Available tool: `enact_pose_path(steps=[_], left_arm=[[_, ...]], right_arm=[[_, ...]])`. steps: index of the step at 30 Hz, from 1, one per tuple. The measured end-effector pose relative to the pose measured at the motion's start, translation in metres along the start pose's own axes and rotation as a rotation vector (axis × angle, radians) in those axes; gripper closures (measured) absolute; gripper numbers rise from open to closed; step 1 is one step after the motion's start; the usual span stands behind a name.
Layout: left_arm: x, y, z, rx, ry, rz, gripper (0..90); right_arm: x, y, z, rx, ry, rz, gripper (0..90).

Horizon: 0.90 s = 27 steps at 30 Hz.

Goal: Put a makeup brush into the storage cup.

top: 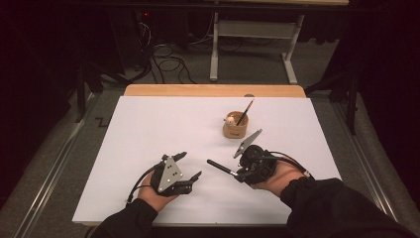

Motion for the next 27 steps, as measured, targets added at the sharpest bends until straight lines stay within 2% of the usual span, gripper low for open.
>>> enact_pose_path(steps=[11,23,27], left_arm=[[0.000,-0.004,0.010,-0.007,-0.075,-0.023,29.8],[0.005,-0.005,0.018,0.014,-0.164,-0.021,30.6],[0.006,-0.005,0.018,0.024,-0.173,-0.021,31.3]], right_arm=[[0.001,-0.002,0.000,0.017,0.018,-0.043,78.9],[0.000,-0.002,-0.006,0.026,0.041,-0.108,78.9],[0.001,-0.002,-0.008,0.028,0.046,-0.118,78.9]])
Point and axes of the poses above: each handheld gripper's, and its own axes: y roughly backward along the jaws, x roughly out of its top, z roughly to its right, the point moved 9 cm from there along -y, roughly forward along the jaws, and after that the axes turned 9 degrees about -y, right-handed, at the moved point
